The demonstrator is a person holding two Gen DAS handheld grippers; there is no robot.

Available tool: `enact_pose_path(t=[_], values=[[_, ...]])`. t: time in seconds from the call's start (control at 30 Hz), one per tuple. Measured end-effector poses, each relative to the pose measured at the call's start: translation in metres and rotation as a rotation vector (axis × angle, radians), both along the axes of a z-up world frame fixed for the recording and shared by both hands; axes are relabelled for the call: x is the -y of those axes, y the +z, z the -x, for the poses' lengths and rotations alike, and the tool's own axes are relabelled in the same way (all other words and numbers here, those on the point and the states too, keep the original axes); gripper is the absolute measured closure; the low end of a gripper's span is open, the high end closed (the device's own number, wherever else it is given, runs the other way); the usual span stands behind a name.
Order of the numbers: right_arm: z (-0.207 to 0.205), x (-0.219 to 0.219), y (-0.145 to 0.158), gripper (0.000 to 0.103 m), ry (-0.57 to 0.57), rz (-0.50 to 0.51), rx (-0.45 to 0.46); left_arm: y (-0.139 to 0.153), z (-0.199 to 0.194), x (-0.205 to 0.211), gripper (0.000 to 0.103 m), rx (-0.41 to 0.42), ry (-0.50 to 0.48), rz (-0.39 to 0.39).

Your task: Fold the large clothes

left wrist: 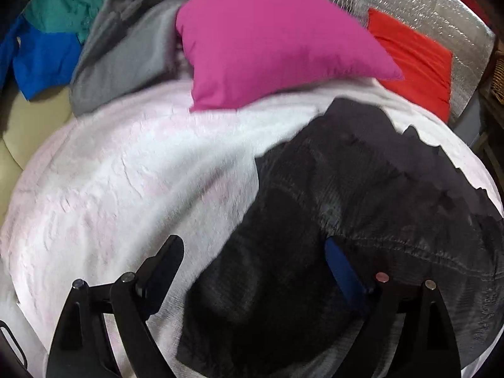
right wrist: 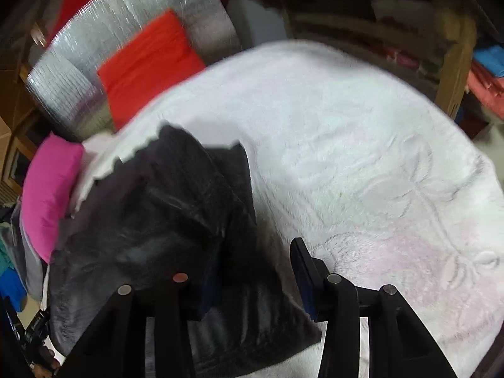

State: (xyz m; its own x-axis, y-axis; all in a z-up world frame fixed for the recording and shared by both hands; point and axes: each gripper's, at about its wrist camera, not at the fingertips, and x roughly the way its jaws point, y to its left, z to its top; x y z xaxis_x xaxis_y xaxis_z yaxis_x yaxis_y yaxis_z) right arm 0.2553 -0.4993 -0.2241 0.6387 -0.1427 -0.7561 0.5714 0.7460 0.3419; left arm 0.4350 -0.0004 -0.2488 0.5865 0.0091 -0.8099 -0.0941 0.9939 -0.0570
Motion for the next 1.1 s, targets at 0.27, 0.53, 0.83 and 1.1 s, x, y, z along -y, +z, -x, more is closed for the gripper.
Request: enact_pose_path(t=[0.27, 0.53, 0.83, 1.1], values=[[0.011, -0.039, 0.034, 0.055, 0.122, -0.042, 0.21, 0.044, 0.043, 0.041, 0.011, 0.245, -0.163, -0.073], [-0.033, -0.082, -0.012, 0.05, 0.24, -0.036, -0.016, 0.019, 0.067, 0.088, 0.011, 0.176, -0.315, -0.177], [-0.016, -0.093, 0.026, 0.045, 0.232, 0.083, 0.158, 0.012, 0.067, 0.09, 0.011, 0.172, -0.305, -0.207], [-0.063, -0.099, -0.012, 0.042, 0.257, 0.099, -0.052, 0.007, 0.063, 0.092, 0.011, 0.167, -0.315, -0.228]])
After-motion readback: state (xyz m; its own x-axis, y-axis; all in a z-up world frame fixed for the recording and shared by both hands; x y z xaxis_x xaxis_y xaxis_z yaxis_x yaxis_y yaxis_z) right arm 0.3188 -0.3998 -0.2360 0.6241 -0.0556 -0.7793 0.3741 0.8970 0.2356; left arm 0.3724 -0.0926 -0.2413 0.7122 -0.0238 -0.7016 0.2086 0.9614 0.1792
